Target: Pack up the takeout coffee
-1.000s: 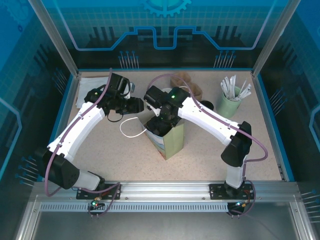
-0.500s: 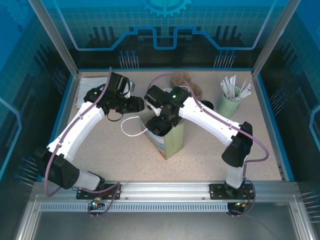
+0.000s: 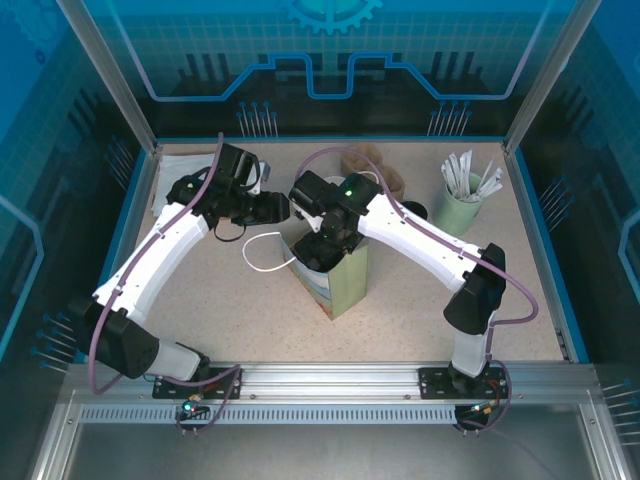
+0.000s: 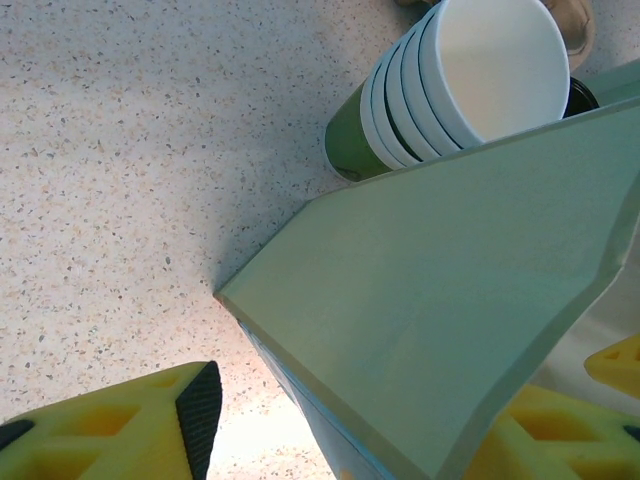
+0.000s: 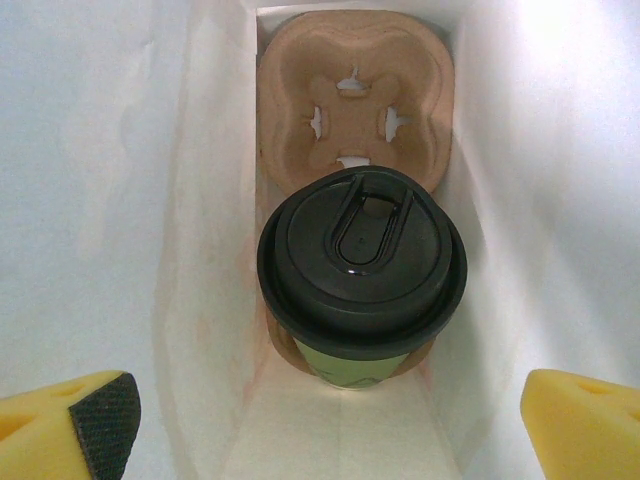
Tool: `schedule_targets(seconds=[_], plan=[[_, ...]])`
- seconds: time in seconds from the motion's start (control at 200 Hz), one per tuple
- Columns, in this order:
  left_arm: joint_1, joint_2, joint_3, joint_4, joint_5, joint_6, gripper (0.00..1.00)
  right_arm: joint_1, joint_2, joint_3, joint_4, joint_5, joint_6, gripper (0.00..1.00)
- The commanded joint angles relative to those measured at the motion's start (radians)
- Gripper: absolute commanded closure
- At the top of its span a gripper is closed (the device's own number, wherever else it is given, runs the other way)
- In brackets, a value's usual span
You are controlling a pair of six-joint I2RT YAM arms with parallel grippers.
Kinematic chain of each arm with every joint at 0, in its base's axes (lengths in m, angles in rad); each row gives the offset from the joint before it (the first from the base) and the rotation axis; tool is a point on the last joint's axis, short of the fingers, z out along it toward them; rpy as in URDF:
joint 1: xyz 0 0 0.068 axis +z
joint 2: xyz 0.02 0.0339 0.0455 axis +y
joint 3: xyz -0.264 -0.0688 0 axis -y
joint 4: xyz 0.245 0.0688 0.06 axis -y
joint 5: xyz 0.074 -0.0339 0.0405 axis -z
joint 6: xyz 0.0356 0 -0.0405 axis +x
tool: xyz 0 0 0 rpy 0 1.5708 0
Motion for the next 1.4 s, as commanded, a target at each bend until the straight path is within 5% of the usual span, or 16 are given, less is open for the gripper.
schedule_targets(seconds=[0.0, 0.54, 1.071, 1.391], plan=[[-0.003, -0.024, 0.031, -0.018, -0.002, 0.013, 0.38, -0.005, -0.047, 0.006, -0.019, 0.004, -0.002, 0.00], [-0.003, -0.067, 0.045, -0.008, 0.004, 0.000, 0.25, 0.002, -0.093, 0.109, -0.041, 0.002, 0.009, 0.01], [0.006, -0.130, 0.041, -0.001, -0.001, -0.032, 0.19, 0.002, -0.109, 0.174, -0.069, 0.025, 0.001, 0.23], [0.011, -0.140, 0.001, -0.014, 0.014, -0.068, 0.19, -0.009, -0.086, 0.166, -0.077, -0.015, 0.029, 0.23]])
